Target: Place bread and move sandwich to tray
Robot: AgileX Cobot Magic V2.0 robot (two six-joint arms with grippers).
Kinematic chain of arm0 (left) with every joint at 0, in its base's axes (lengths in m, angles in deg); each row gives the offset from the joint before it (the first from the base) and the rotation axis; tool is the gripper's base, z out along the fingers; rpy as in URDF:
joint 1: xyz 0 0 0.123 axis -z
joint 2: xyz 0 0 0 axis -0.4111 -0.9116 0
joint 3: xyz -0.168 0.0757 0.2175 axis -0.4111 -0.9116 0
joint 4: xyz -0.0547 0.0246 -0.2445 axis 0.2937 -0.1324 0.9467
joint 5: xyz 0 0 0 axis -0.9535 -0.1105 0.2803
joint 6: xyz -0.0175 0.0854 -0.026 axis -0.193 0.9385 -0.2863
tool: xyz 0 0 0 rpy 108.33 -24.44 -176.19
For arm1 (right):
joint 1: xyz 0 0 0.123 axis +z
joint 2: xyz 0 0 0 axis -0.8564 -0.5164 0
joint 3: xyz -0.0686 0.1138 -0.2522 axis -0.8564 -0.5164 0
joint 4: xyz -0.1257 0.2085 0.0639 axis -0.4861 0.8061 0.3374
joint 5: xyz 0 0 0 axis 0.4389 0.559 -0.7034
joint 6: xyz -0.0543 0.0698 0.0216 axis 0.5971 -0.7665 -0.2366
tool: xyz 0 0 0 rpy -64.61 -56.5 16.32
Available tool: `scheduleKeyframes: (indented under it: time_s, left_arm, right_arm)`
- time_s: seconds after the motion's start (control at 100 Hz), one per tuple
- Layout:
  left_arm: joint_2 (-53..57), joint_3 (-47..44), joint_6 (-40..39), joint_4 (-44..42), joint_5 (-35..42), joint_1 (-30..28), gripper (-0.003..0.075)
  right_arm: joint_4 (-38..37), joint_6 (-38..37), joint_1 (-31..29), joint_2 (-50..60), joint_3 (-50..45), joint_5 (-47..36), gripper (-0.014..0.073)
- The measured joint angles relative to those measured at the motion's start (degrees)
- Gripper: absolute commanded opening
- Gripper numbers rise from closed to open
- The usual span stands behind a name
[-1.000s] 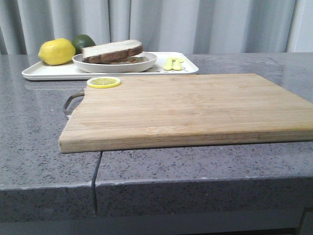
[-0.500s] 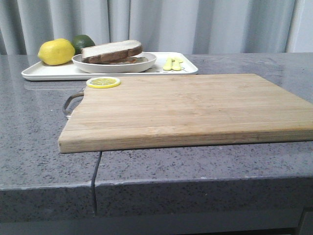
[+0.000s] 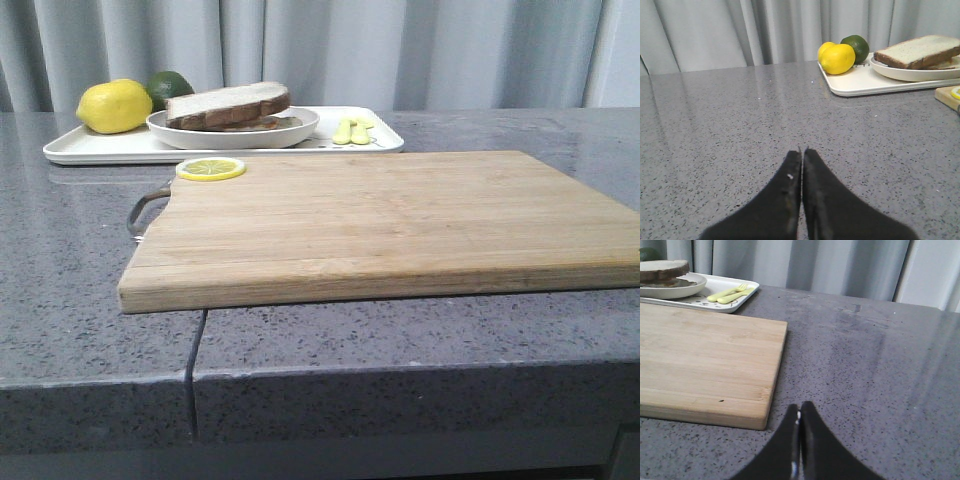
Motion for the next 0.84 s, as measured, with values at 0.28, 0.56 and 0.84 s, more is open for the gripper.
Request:
scheduleKeyframes:
  time_s: [0.28,0.56,0.84]
  left_arm:
    - [0.0,0.0,0.0,0.0,0.0,0.0,-0.0020]
    - [0.0,0.0,0.0,0.0,0.0,0.0,-0.0020]
    - [0.0,0.0,0.0,0.0,0.0,0.0,-0.0020]
  right_arm:
    - [0.0,0.0,-0.6,0.0,0.0,-0.1,-0.0070]
    - [0.0,0.0,-0.6,0.0,0.0,-0.1,-0.0070]
    - [0.0,0.0,-0.6,0.0,0.0,-0.1,-0.0070]
